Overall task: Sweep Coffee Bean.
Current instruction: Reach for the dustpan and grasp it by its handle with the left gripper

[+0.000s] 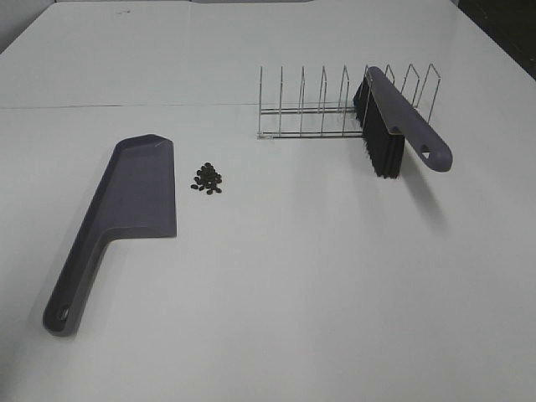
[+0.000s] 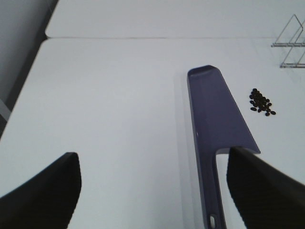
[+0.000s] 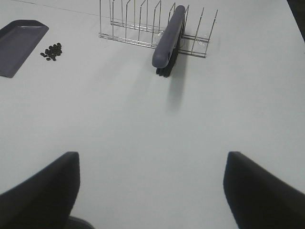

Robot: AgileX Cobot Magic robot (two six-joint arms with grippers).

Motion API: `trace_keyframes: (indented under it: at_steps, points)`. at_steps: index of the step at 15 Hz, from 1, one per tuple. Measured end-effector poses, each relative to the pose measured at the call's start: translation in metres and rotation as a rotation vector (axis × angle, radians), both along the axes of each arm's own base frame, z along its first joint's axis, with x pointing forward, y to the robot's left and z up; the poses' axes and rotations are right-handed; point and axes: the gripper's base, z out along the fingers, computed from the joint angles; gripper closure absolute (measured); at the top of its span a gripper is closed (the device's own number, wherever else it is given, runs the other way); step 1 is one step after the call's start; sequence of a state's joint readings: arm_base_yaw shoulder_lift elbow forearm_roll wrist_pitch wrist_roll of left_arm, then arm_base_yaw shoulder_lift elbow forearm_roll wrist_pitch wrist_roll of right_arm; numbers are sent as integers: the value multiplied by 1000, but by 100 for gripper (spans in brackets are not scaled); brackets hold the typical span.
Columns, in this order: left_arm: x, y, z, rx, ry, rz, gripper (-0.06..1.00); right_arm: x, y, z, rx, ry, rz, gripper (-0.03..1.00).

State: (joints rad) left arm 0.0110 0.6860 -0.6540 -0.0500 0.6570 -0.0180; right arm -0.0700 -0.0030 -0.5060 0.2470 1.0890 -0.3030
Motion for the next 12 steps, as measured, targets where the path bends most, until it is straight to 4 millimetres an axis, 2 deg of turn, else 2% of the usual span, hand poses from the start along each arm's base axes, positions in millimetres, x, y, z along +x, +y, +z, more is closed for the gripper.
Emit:
trace_keyframes:
  at_steps: [1, 2, 5, 10, 11, 12]
  points:
    - [20, -2, -1, -14, 55, -16, 16, 0, 0, 0, 0, 0, 0, 24]
    - [49, -4, -8, -50, 142, -25, 17, 0, 0, 0, 0, 0, 0, 24]
    - [105, -12, -36, -80, 336, -47, 18, 0, 0, 0, 0, 0, 0, 24]
    - [157, -36, -86, -95, 593, -90, 18, 0, 0, 0, 0, 0, 0, 24]
    - [171, -39, -110, -100, 706, -82, 18, 0, 0, 0, 0, 0, 0, 24]
    - [173, -40, -115, -104, 728, -79, 18, 0, 0, 0, 0, 0, 0, 24]
